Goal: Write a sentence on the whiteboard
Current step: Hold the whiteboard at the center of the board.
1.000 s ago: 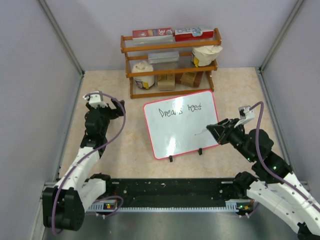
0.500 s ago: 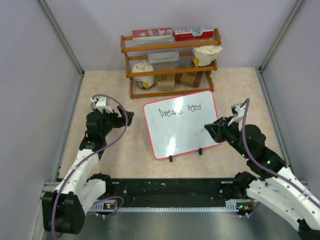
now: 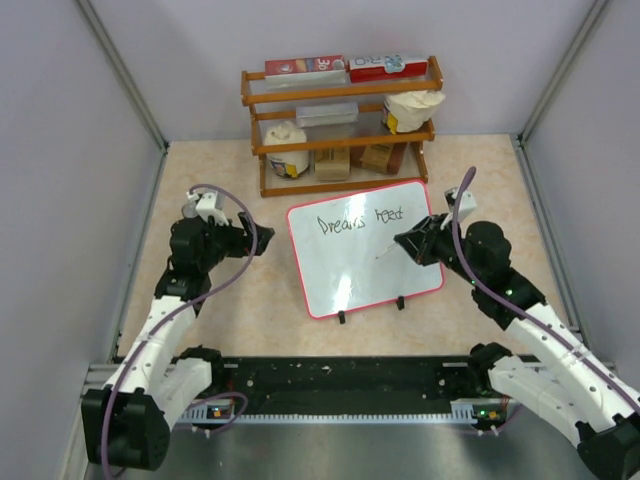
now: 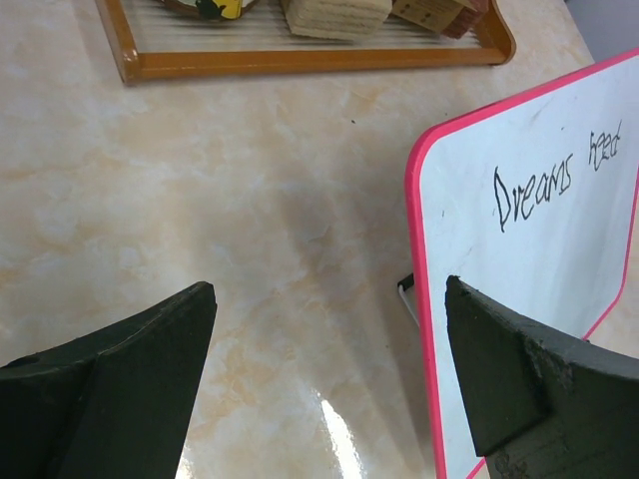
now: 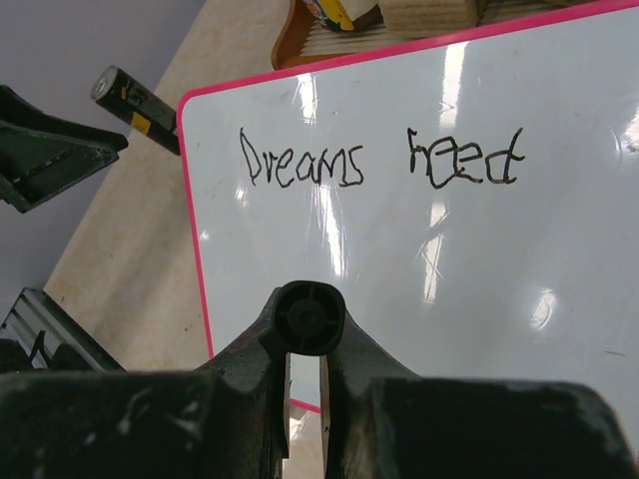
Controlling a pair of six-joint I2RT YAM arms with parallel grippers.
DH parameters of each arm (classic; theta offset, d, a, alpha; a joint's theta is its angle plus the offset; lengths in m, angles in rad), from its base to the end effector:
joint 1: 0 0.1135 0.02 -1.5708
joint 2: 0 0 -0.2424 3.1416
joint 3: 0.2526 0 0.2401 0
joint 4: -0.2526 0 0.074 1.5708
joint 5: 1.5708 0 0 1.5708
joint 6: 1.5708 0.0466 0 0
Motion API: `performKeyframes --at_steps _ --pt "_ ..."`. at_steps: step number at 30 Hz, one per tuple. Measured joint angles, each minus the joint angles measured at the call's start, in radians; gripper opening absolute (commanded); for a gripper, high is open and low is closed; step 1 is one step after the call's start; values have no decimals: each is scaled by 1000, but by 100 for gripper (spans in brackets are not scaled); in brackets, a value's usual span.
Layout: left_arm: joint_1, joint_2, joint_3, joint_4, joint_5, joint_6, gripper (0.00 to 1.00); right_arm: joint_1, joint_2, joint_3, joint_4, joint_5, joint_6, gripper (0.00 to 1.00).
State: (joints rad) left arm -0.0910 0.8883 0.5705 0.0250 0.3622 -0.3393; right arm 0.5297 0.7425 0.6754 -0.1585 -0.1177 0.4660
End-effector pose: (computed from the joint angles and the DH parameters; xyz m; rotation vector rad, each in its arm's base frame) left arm 0.2169 -0.0364 0.2520 0.0210 1.8922 -0.6329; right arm 0.1652 0.1031 0.2948 -0.1471 1.8648 0.8074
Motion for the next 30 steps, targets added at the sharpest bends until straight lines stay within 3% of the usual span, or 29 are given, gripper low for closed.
performKeyframes --at_steps 9,30 --pt "0 51 -6 5 86 -26 99 -75 8 2 49 -58 -2 0" --pt "19 67 -87 52 183 -89 99 -82 -32 -2 60 -12 -12 0"
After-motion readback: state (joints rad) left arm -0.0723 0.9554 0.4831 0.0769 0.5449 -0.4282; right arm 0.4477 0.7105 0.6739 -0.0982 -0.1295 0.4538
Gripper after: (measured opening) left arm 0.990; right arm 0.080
